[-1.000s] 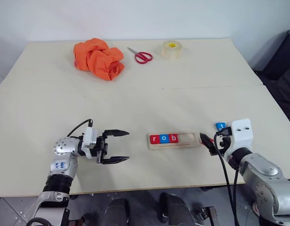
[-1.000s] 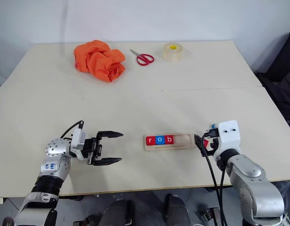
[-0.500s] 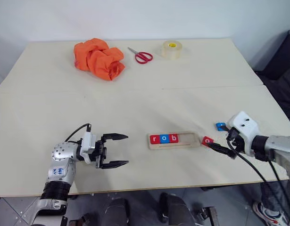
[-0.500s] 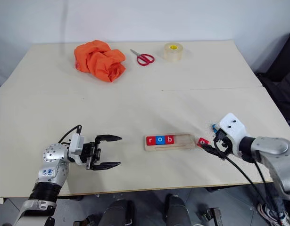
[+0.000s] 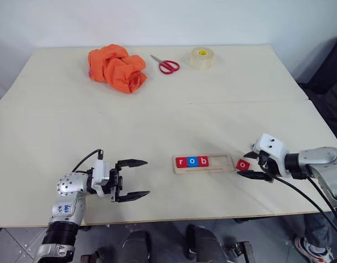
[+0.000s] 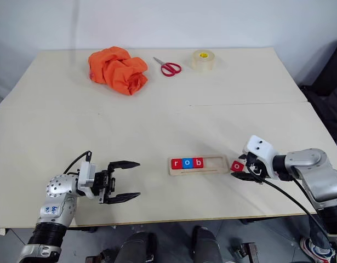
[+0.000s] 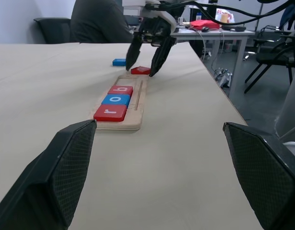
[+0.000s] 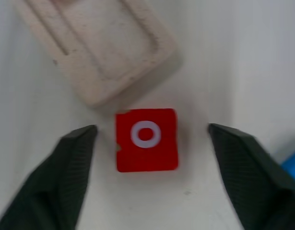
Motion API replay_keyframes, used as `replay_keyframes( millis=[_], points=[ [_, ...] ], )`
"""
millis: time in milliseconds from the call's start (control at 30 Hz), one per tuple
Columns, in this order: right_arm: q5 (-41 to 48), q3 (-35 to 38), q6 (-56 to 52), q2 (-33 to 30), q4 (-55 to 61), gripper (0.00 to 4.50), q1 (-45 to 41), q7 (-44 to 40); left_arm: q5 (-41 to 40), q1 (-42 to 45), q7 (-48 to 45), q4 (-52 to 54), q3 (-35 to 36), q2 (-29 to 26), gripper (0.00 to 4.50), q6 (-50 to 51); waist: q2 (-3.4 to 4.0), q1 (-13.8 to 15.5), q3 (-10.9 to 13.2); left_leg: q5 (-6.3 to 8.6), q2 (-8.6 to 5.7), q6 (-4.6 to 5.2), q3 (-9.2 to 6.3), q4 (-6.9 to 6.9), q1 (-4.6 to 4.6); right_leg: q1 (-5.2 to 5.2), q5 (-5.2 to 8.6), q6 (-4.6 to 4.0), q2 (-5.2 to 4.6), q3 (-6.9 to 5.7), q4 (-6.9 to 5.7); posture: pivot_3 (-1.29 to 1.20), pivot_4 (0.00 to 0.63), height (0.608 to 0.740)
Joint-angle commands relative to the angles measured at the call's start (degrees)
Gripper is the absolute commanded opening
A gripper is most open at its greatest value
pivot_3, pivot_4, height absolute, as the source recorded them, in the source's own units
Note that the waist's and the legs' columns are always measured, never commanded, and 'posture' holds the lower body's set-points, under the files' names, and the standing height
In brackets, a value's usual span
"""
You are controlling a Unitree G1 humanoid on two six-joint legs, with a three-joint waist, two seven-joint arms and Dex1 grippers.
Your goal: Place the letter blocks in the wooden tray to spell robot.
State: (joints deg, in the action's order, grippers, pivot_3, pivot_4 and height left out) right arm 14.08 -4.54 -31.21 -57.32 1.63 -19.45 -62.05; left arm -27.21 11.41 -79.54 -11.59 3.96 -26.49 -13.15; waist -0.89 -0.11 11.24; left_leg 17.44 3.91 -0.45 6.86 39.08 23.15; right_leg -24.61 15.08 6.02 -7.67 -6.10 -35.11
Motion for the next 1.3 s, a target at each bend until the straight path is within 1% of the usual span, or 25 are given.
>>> replay_keyframes(
  millis=[33, 67, 100, 133, 267, 433, 600, 767, 867, 1067, 1300],
  points=[
    [-1.5, -0.3, 1.5, -0.2, -0.7, 2.2, -1.3, -0.7, -1.3, -0.3, 0.4, 1.9, 1.0, -0.8, 4.5, 0.0, 0.0, 0.0, 0.0, 0.0, 0.0, 0.0, 0.0, 0.0, 0.0, 0.0, 0.0, 0.0, 0.0, 0.0, 0.0, 0.0, 0.15, 0.74],
    [-2.1, -0.5, 2.1, -0.1, -1.2, 1.84, -1.5, -0.7, -1.3, -0.1, 0.4, 1.8, 1.0, -0.8, 4.5, 0.0, 0.0, 0.0, 0.0, 0.0, 0.0, 0.0, 0.0, 0.0, 0.0, -0.01, 0.0, 0.0, 0.0, 0.0, 0.0, 0.0, 0.15, 0.74],
    [-2.7, -0.8, 2.9, -0.2, -1.6, 1.56, -1.6, -1.0, -1.3, 0.1, 0.4, 1.6, 0.9, -0.8, 4.5, 0.0, 0.0, 0.0, 0.0, 0.0, 0.0, 0.0, 0.0, 0.0, -0.01, 0.0, 0.0, 0.0, 0.0, 0.0, 0.0, 0.0, 0.15, 0.74],
    [-3.0, -1.0, 3.4, -0.2, -1.8, 1.45, -1.7, -1.2, -1.3, 0.3, 0.4, 1.4, 0.9, -0.8, 4.5, 0.0, 0.0, 0.0, 0.0, 0.0, 0.0, 0.0, 0.01, 0.0, -0.01, 0.0, 0.0, 0.0, 0.0, 0.0, 0.0, 0.0, 0.15, 0.74],
    [-3.1, -0.8, 4.1, -0.2, -1.8, 1.45, -3.0, -1.8, -1.2, 0.8, 0.4, 1.0, 0.7, -0.8, 4.5, -0.1, 0.0, 0.0, 0.0, -0.01, 0.0, -0.01, 0.01, 0.0, -0.01, 0.0, -0.01, -0.01, 0.0, 0.0, 0.0, 0.0, 0.15, 0.74],
    [-2.7, -1.4, 4.2, -1.1, -0.5, 1.45, -8.4, -5.7, -1.0, 2.4, -0.1, -0.6, 0.5, -0.7, 4.5, -0.3, 0.01, -0.2, 0.0, -0.02, 0.01, -0.03, 0.03, 0.0, -0.01, -0.03, -0.02, -0.01, 0.0, 0.0, -0.01, 0.0, 0.15, 0.74],
    [-4.6, -5.7, 3.7, -1.2, 0.8, 1.45, -13.8, -11.2, -0.8, 3.6, -0.4, -2.0, 0.4, -0.5, 4.5, -0.7, 0.01, -0.1, 0.0, -0.03, 0.04, -0.05, 0.05, 0.0, -0.01, -0.03, -0.02, -0.02, 0.02, -0.01, 0.0, 0.0, 0.15, 0.74],
    [-7.9, -12.7, 2.2, 1.1, 0.5, 1.45, -19.7, -14.6, -0.6, 4.2, -0.2, -2.6, 0.2, 0.0, 4.5, -1.2, 0.02, -0.2, 0.0, -0.04, 0.03, -0.07, 0.07, 0.02, 0.01, -0.04, -0.02, -0.02, 0.0, -0.01, 0.01, 0.0, 0.15, 0.74],
    [-8.9, -14.7, 3.2, 3.5, -0.8, 1.45, -22.4, -15.1, -0.7, 3.8, 0.1, -2.1, 0.2, 0.2, 4.5, -1.3, 0.01, -0.2, 0.0, -0.09, 0.03, -0.17, 0.07, 0.02, 0.02, -0.06, -0.02, -0.02, 0.0, -0.01, 0.01, 0.0, 0.15, 0.74],
    [-11.2, -17.7, 5.5, 6.7, -3.7, 1.45, -26.7, -17.2, -0.7, 2.2, 0.6, -0.8, 0.4, 0.3, 4.5, -1.5, 0.02, -0.2, 0.0, -0.15, 0.03, -0.27, 0.1, 0.02, 0.02, -0.07, -0.02, -0.02, 0.0, -0.01, 0.0, 0.0, 0.15, 0.74],
    [-13.0, -19.2, 7.2, 8.0, -5.2, 1.45, -27.9, -19.7, -0.8, 1.2, 1.7, 0.4, 0.4, 0.3, 4.5, -1.4, 0.02, -0.1, 0.0, -0.15, 0.03, -0.27, 0.11, 0.02, 0.03, -0.07, -0.02, -0.02, 0.0, -0.01, 0.01, 0.0, 0.15, 0.74]
  ],
)
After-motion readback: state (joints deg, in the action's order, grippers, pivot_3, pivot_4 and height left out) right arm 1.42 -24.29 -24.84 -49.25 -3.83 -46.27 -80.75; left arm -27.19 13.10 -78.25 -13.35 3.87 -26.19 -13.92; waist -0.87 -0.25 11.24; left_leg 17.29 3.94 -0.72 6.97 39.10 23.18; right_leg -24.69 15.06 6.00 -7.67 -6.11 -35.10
